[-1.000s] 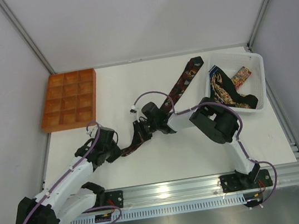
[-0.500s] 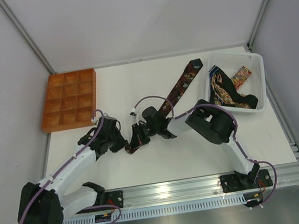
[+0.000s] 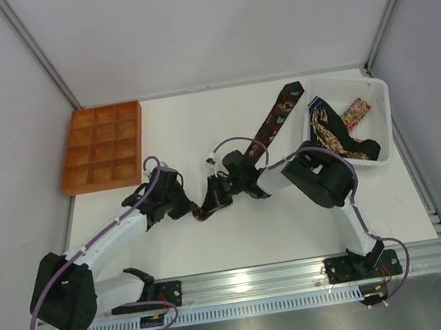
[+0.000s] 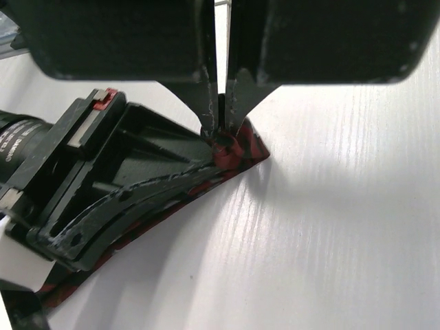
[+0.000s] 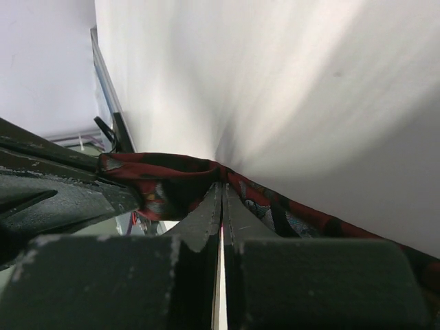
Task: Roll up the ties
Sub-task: Roll the tie
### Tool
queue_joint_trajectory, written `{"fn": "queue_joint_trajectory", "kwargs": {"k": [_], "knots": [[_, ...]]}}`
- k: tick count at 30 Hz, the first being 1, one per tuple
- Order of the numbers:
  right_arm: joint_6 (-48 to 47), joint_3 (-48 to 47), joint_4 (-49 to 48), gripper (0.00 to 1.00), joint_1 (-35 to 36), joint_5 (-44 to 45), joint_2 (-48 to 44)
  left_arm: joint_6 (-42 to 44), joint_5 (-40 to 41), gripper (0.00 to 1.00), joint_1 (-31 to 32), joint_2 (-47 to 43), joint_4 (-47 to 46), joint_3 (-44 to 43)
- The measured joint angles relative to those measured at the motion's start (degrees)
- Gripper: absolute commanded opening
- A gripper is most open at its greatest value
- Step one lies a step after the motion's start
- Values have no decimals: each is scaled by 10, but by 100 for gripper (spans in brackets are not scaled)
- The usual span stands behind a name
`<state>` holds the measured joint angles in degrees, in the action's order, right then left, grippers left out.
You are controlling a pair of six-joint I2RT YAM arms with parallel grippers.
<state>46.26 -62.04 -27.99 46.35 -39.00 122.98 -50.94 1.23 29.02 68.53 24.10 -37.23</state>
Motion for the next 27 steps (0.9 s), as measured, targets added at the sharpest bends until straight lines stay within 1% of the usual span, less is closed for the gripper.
{"fn": "queue_joint_trajectory", "kwargs": {"k": [8, 16, 19, 27], "knots": [[-30, 21, 45, 0, -15, 17, -40, 0, 10, 0, 3, -6, 10, -3], [-74, 26, 103, 0, -21, 35, -76, 0, 29, 1, 4, -75, 24, 13], [-89, 20, 124, 0, -23, 43, -88, 0, 31, 1, 4, -91, 27, 26], [-106, -18, 160, 0, -25, 57, -90, 0, 36, 1, 4, -101, 38, 35]]}}
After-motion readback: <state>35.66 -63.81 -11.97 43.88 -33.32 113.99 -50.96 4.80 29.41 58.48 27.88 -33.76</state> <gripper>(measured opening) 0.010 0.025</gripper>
